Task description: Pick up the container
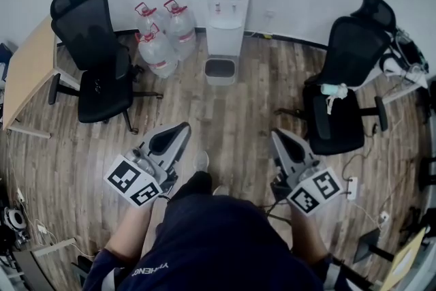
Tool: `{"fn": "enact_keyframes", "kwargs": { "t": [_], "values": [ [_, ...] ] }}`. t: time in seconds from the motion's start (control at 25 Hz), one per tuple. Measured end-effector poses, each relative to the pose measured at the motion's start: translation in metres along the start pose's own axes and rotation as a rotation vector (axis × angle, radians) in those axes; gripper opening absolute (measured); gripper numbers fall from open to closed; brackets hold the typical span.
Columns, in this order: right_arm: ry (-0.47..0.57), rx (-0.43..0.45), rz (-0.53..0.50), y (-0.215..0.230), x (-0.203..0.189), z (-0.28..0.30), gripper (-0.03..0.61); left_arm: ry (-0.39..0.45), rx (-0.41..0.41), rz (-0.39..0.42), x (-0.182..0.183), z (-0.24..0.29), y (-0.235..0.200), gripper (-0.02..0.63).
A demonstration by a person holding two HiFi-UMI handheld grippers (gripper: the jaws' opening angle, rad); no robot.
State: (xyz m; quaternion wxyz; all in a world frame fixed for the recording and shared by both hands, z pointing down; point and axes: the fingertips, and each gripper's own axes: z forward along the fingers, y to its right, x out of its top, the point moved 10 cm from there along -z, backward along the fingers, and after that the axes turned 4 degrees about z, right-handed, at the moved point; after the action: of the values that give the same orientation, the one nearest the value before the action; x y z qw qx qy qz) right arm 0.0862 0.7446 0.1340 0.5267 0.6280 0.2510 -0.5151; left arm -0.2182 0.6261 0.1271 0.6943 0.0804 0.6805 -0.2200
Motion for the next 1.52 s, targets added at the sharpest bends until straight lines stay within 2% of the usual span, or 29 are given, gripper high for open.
{"fn": "enact_keyframes", "kwargs": {
  "t": [0.28,0.56,0.68,0.88,1.12,1.28,1.52],
  "values": [
    [-0.014,-0.032,0.003,0.031,0.004,0.03,0.009,-0.001,-0.013,-0.015,-0.007,0.035,-0.041,0.017],
    [-0.048,-0.082,0.036,0.082,0.005,0.095,0.009,-0.018,-0.028,-0.049,-0.018,0.09,-0.127,0.017],
    [-0.071,-0.1,0.064,0.106,0.009,0.148,0.009,-0.032,-0.037,-0.058,-0.016,0.121,-0.181,0.017],
    [-0.123,-0.111,0.049,0.142,0.038,0.263,0.009,-0.093,-0.062,-0.036,-0.007,0.177,-0.282,0.017],
    [-0.16,-0.155,0.057,0.189,0.061,0.377,0.009,-0.154,-0.101,-0.067,0.001,0.238,-0.396,0.017],
    [-0.197,-0.169,0.073,0.214,0.062,0.43,0.009,-0.174,-0.108,-0.104,-0.004,0.27,-0.446,0.017],
    [-0.255,-0.155,0.077,0.242,0.064,0.485,0.009,-0.194,-0.109,-0.142,-0.018,0.304,-0.485,0.017]
  ]
}}
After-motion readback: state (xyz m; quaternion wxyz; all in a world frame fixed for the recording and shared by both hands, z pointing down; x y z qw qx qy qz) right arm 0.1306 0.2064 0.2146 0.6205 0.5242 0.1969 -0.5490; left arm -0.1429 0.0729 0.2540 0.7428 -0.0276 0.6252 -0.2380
